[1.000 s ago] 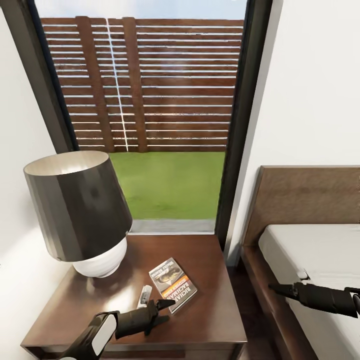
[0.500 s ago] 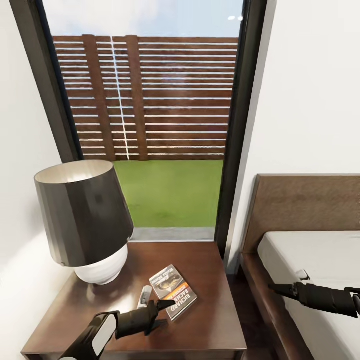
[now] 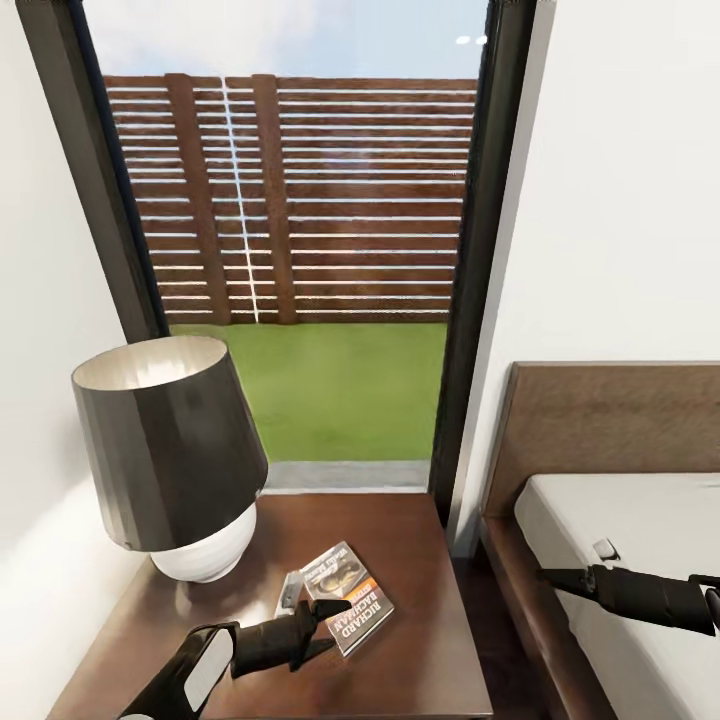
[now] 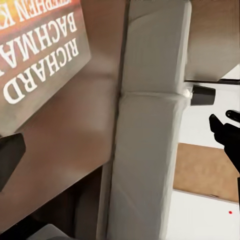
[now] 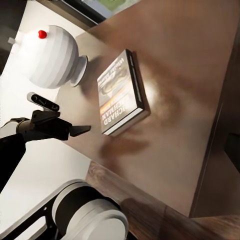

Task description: In the bedroom, move the book from the bed onto either nightstand, and place the two sandals side by side next to the bed.

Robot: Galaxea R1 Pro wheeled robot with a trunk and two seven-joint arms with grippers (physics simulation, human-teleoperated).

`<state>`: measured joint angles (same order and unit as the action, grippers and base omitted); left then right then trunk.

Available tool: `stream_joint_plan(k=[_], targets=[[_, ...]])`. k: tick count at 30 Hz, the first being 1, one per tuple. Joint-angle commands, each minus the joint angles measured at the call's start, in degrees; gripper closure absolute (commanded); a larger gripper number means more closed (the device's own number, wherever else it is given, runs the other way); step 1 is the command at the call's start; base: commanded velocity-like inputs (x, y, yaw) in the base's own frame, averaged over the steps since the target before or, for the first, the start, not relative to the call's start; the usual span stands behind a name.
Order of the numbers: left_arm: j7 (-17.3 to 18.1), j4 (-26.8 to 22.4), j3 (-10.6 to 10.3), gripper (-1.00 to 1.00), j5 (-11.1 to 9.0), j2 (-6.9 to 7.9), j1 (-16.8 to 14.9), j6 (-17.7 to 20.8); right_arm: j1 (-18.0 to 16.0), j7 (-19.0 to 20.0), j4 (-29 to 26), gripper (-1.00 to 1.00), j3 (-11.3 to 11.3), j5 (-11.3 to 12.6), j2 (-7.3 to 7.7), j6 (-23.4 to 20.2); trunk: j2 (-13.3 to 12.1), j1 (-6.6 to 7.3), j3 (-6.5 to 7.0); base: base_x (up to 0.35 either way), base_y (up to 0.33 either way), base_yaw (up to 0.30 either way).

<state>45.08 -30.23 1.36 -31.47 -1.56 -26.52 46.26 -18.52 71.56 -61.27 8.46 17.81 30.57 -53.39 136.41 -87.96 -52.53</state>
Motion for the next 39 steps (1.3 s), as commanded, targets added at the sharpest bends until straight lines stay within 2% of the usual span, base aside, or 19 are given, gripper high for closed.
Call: stream_joint_plan(k=[1,18,20,25,26,30,31,34,39], targets=[[0.09,0.00,0.14,-1.00,0.01,-0.02,-0.02,0.30,-0.02,0.07,0.01,-1.00,0.00,0.12,0.01,-0.31,-0.39,0.24,0.13,0.000,0.000,0.000],[0.40,-0.18,0.08,-1.00,0.18,0.20,0.03,-0.12,-0.02,0.10,0.01,-1.00,0.06,0.12,0.01,-0.31,-7.21,3.97,3.18,0.000,0.000,0.000],[0.41,-0.18,0.02,-1.00,0.22,0.33,0.21,-0.81,-0.02,0.12,0.01,-1.00,0.07,0.12,0.01,-0.31,-8.01,4.41,3.54,0.000,0.000,0.000],[0.44,-0.11,-0.58,-1.00,0.29,2.04,0.53,-5.31,-0.02,0.09,0.01,-1.00,0.07,0.09,0.01,-0.31,-10.02,5.51,4.44,0.000,0.000,0.000],[0.45,-0.05,-2.01,-1.00,0.69,2.37,0.60,-7.39,-0.02,0.08,0.01,-1.00,0.07,0.05,-0.05,-0.31,-10.42,5.73,4.62,0.000,0.000,0.000],[0.51,0.04,-5.22,-1.00,3.01,2.59,0.66,-10.17,-0.02,0.08,0.01,-1.00,0.10,0.03,-0.07,-0.31,-12.02,6.61,5.33,0.000,0.000,0.000],[0.52,0.24,-6.12,-1.00,4.73,2.64,0.69,-12.00,-0.02,0.08,0.05,-1.00,0.08,0.00,-0.07,-0.25,-12.42,6.83,5.51,0.000,0.000,0.000],[0.53,2.22,-6.82,-1.00,8.51,2.69,0.73,-15.53,-0.02,0.07,0.08,-1.00,-0.03,-0.11,-0.11,-0.10,-13.63,7.49,6.05,0.000,0.000,0.000],[0.54,4.69,-7.06,-1.00,11.72,2.68,0.73,-20.09,-0.02,0.12,0.64,-1.00,-0.11,-0.30,-0.23,0.12,-15.63,8.58,6.95,0.000,0.000,0.000]])
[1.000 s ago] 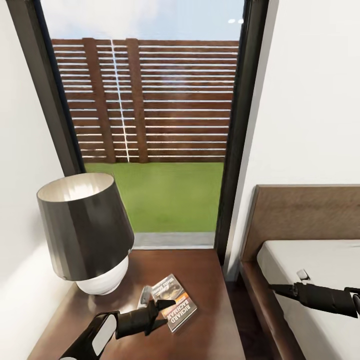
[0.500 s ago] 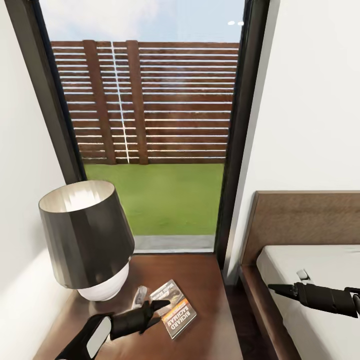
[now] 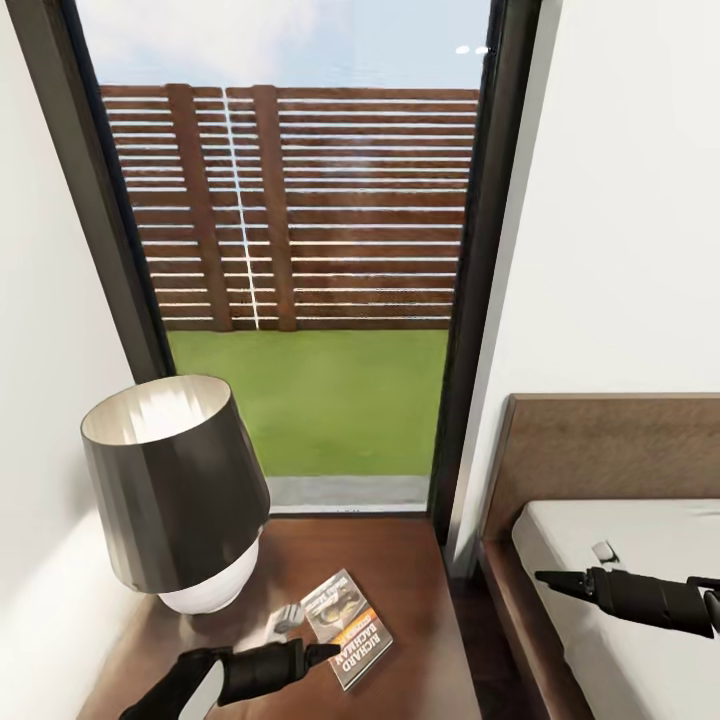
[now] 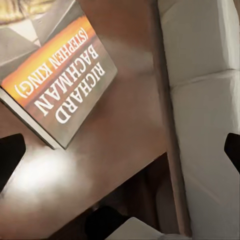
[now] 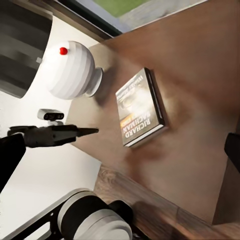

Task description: In the bedroom, move the book from the bed onto either nightstand, and place the two sandals side by side next to the bed.

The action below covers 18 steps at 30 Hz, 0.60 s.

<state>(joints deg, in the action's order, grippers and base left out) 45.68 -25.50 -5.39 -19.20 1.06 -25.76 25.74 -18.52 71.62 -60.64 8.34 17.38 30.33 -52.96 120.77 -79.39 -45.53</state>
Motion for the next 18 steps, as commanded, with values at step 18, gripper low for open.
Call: stream_joint_plan(k=[18], targets=[[0.27,2.19,-0.41,-1.00,0.30,0.61,0.01,-4.65,0.06,0.11,32.80,-1.00,-0.72,-5.65,-1.50,28.47,-7.21,3.97,3.18,0.000,0.000,0.000]])
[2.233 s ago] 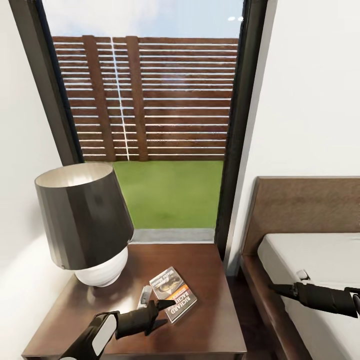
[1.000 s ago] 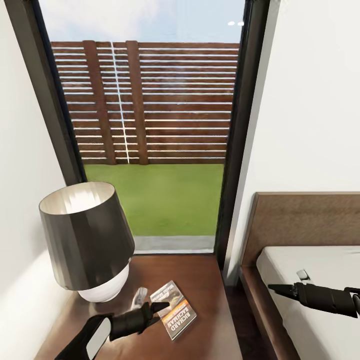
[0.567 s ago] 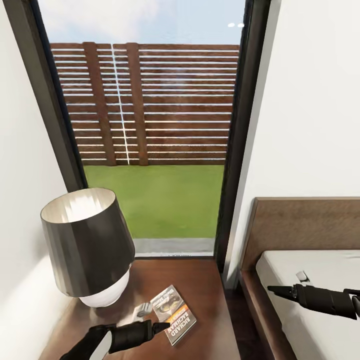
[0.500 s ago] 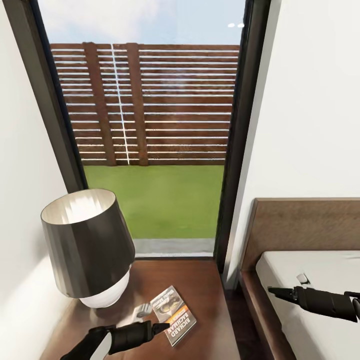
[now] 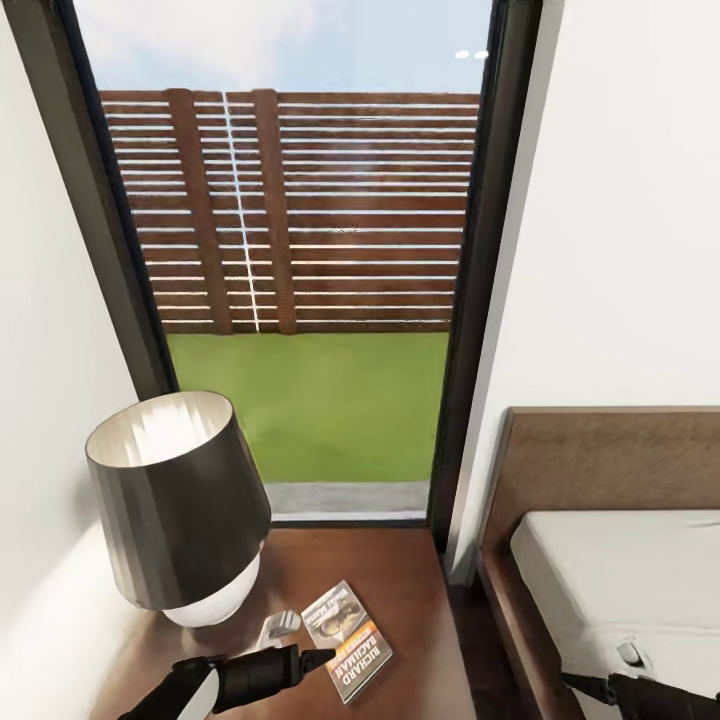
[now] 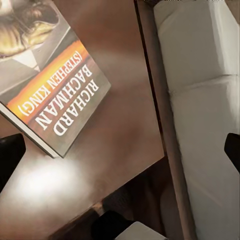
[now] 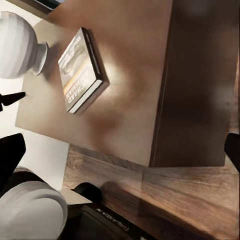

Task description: In the bedroom, move the book from the bed onto either nightstand, and place the two sandals side by side next to the bed.

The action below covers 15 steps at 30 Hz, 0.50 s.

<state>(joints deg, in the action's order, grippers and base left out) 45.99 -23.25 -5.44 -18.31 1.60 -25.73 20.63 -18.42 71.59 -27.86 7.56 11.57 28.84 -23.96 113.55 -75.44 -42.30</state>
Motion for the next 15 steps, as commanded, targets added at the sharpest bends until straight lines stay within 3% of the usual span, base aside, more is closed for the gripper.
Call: stream_joint_plan(k=[1,6,15], targets=[[-0.07,-0.05,-0.36,-1.00,-0.59,0.07,-0.02,0.46,-0.03,0.16,1.14,-1.00,0.08,-3.94,-1.15,0.84,-0.39,0.24,0.13,0.000,0.000,0.000],[-0.03,-0.05,-0.36,-1.00,-0.59,0.07,-0.02,0.46,-0.03,0.13,1.58,-1.00,0.09,-5.55,-1.59,1.36,-2.39,1.33,1.03,0.000,0.000,0.000],[-0.11,-0.04,-0.36,-1.00,-0.59,0.07,-0.02,0.46,-0.03,-0.23,1.67,-1.00,0.09,-5.51,-2.03,1.37,-6.00,3.31,2.64,0.000,0.000,0.000]])
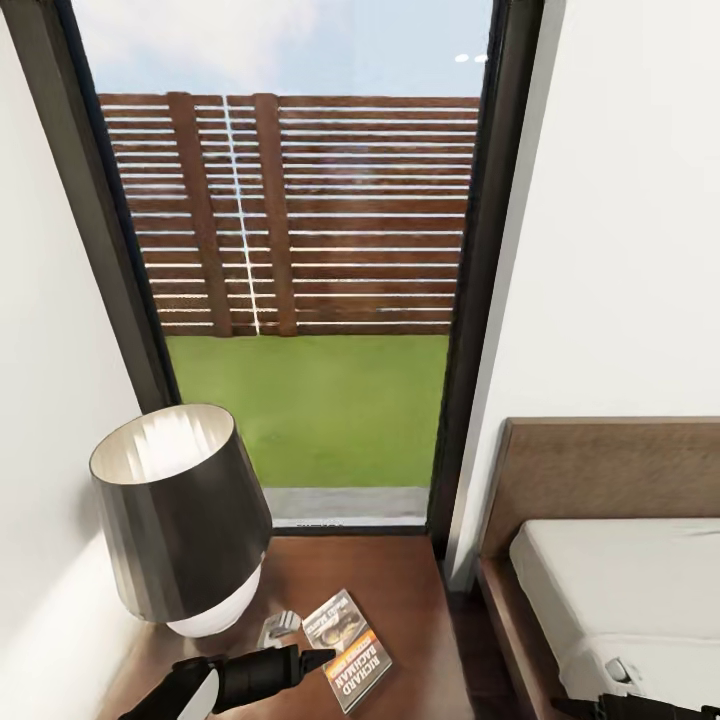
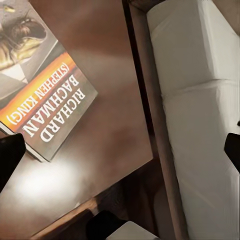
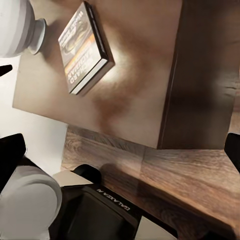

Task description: In the bedroom, move the book from the bed onto either nightstand, and place the two sandals side by side next to the bed.

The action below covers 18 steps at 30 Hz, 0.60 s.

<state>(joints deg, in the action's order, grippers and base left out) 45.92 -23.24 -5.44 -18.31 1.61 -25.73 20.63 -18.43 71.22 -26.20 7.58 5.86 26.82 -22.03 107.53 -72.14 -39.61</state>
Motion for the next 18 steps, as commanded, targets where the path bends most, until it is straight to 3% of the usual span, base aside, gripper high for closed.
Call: stream_joint_plan(k=[1,5,18], targets=[[-0.04,-0.06,-0.36,-1.00,-0.59,0.06,-0.03,0.47,-0.02,0.11,0.00,-1.00,0.06,0.21,-0.13,-0.55,-0.39,0.23,0.13,0.000,0.000,0.000],[-0.04,-0.05,-0.36,-1.00,-0.60,0.06,-0.02,0.47,-0.02,0.09,0.00,-1.00,0.06,0.28,-1.08,-0.54,-1.99,1.11,0.85,0.000,0.000,0.000],[-0.23,-0.04,-0.36,-1.00,-0.65,0.06,-0.02,0.47,-0.02,0.06,0.05,-1.00,0.07,0.30,-1.52,-0.50,-7.21,3.97,3.18,0.000,0.000,0.000]])
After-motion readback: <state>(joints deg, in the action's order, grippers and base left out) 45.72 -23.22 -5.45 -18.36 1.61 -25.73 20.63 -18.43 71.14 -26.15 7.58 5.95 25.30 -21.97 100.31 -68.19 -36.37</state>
